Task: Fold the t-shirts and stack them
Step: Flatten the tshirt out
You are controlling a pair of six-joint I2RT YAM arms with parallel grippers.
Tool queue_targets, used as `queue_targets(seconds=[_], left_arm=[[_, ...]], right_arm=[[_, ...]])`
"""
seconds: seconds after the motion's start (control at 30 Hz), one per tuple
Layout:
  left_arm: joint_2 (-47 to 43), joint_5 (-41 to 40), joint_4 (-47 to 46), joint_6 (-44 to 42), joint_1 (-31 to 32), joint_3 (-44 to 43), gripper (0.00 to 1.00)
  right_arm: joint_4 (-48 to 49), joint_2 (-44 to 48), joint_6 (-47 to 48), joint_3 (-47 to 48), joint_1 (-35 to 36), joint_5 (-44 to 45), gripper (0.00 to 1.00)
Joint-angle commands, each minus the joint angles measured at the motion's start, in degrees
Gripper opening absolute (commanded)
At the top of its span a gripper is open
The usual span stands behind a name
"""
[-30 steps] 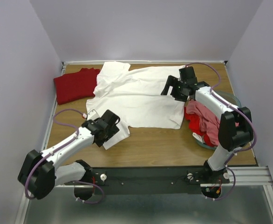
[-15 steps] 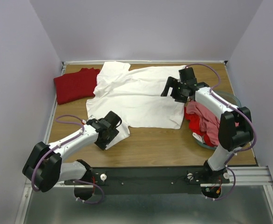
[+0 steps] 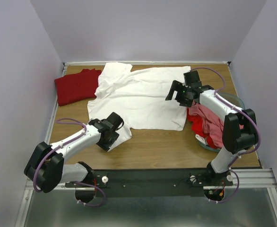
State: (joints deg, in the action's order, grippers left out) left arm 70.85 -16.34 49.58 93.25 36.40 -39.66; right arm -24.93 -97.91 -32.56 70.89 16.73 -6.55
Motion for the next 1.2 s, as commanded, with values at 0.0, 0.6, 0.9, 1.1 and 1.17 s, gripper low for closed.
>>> queue_targets(seconds=[0.0, 0.6, 0.9, 1.1, 1.17], left_arm=[[0.87, 0.34, 0.96, 2.02, 0.34, 0.46, 0.63], [5.88, 2.89, -0.98, 4.57, 1.39, 1.6, 0.42], [5.88, 2.19, -2.73, 3.52, 1.39, 1.95, 0.15], [6.06, -0.53, -3.62, -0.26, 1.39, 0.29, 0.0], [5.97, -3.51, -3.0, -1.31, 1.3, -1.9, 0.0]], right_arm=[[-0.47, 1.84, -0.05, -0.58, -0.82, -1.1, 1.0], [-0.3, 2.02, 0.3, -1.99, -1.61, -1.72, 1.0], [-0.21, 2.2, 0.3, -1.99, -2.05, -2.07, 1.0], [-0.3, 3.42, 1.0, -2.78, -2.14, -2.07, 1.0], [-0.3, 3.86, 2.14, -3.74, -2.05, -1.54, 1.0]])
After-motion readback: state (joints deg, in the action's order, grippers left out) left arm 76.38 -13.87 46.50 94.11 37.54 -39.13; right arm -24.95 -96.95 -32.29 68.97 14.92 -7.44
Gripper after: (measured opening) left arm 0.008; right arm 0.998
